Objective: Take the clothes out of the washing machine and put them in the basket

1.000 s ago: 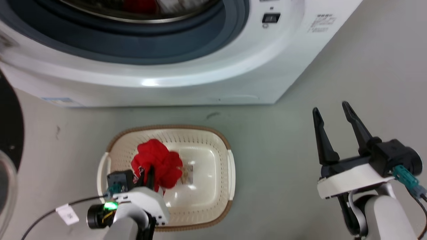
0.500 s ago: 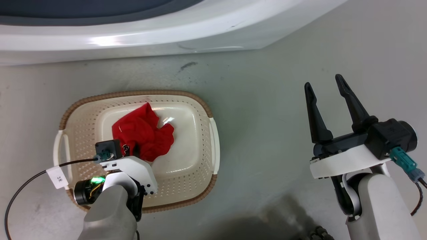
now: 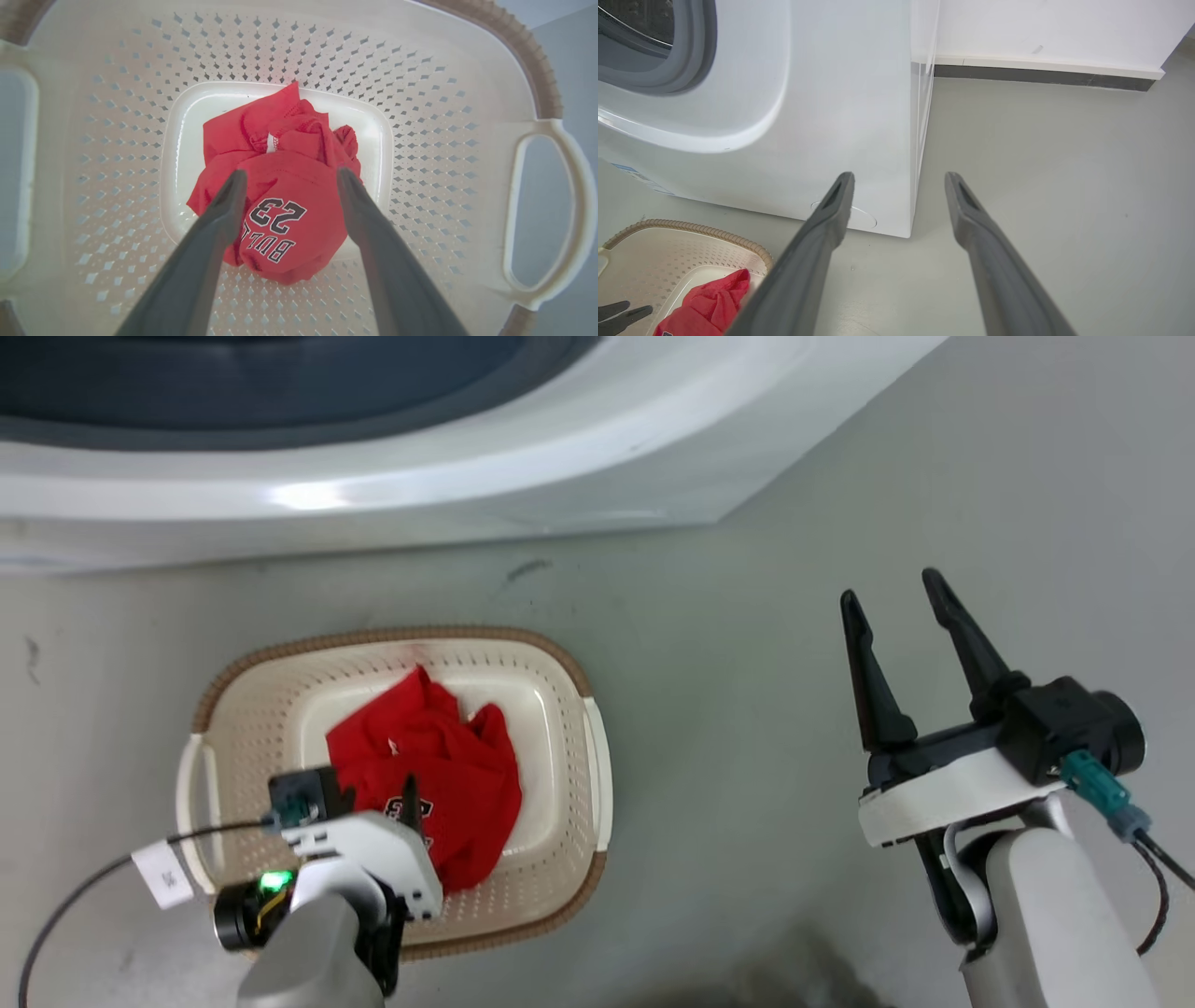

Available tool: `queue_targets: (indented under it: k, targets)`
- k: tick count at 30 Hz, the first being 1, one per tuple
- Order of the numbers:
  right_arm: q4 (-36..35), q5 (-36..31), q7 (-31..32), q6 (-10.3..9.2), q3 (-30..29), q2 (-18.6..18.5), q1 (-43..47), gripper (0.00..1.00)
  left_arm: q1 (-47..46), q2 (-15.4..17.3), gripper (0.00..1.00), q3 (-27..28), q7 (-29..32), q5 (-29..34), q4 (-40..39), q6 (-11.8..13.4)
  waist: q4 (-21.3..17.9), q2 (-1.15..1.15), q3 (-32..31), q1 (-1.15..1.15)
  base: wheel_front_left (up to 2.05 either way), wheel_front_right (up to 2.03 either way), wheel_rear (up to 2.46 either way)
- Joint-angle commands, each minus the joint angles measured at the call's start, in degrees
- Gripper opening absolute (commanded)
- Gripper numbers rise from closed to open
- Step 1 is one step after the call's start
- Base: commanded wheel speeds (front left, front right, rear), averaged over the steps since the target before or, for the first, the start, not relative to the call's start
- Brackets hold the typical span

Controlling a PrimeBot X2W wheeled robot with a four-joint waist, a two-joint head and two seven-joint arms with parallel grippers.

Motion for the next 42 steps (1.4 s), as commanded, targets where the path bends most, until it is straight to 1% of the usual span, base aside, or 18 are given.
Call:
queue_targets:
  k: [1,6,9,11,14,20,27,31,35,39,42]
  targets:
    - [0.73,-0.6,-0.37,-0.04,-0.18,0.03,1.35,1.0,1.88,-0.32,1.0,0.27,-0.13,0.15,-0.98,-0.26,1.03,0.0,-5.89,-0.01,0.0,0.0,0.0]
    - [1.86,-0.71,0.04,-0.04,-1.34,0.02,4.26,1.0,7.92,-1.02,1.0,0.72,-0.13,1.02,-5.59,-0.2,2.22,0.0,-13.82,-0.01,0.0,0.0,0.0]
    - [1.48,-1.25,0.61,-0.04,-2.22,0.02,6.16,1.0,11.19,-1.38,1.0,1.36,-0.13,1.25,-9.13,-0.1,2.93,0.0,-17.49,-0.01,0.0,0.0,0.0]
    - [0.15,-1.51,1.83,-0.04,-3.65,0.02,8.56,1.0,14.94,-1.66,1.0,1.42,-0.14,2.13,-14.37,0.48,4.12,0.0,-21.06,-0.01,0.0,0.0,0.0]
    - [-1.34,-1.77,2.91,-0.04,-4.54,0.02,10.19,1.0,17.1,-1.71,1.0,0.99,-0.14,2.19,-19.65,0.89,4.83,0.0,-22.95,-0.01,0.0,0.0,0.0]
    - [-4.2,-2.02,4.52,-0.04,-6.03,0.02,12.61,1.0,20.43,-1.73,1.0,-0.15,-0.13,2.97,-31.2,2.93,5.58,0.0,-25.32,-0.01,0.0,0.0,0.0]
    - [-6.35,-1.62,5.64,-0.04,-6.95,0.02,13.96,1.0,20.44,-1.71,1.0,-0.27,-0.13,5.12,-42.43,4.84,6.04,0.0,-26.39,-0.01,0.0,0.0,0.0]
    - [-7.55,-1.24,5.95,-0.04,-6.95,0.02,13.73,1.0,17.48,-1.72,1.0,0.08,-0.14,6.38,-45.98,4.53,5.98,0.0,-25.53,-0.01,0.0,0.0,0.0]
    - [-8.39,-1.05,6.02,-0.03,-6.68,0.02,13.09,1.0,13.67,-1.72,1.0,0.47,-0.13,7.73,-46.21,3.88,5.64,0.0,-24.09,-0.01,0.0,0.0,0.0]
    - [-9.39,-0.6,5.83,-0.04,-5.98,0.02,12.01,1.0,7.06,-0.87,1.0,1.11,-0.14,9.26,-43.85,2.58,4.46,0.0,-21.43,-0.01,0.0,0.0,0.0]
    - [-9.81,-0.13,5.46,-0.03,-5.43,0.02,10.87,1.0,1.86,-0.07,1.0,1.01,-0.13,10.37,-41.2,2.04,3.28,0.0,-18.94,-0.01,0.0,0.0,0.0]
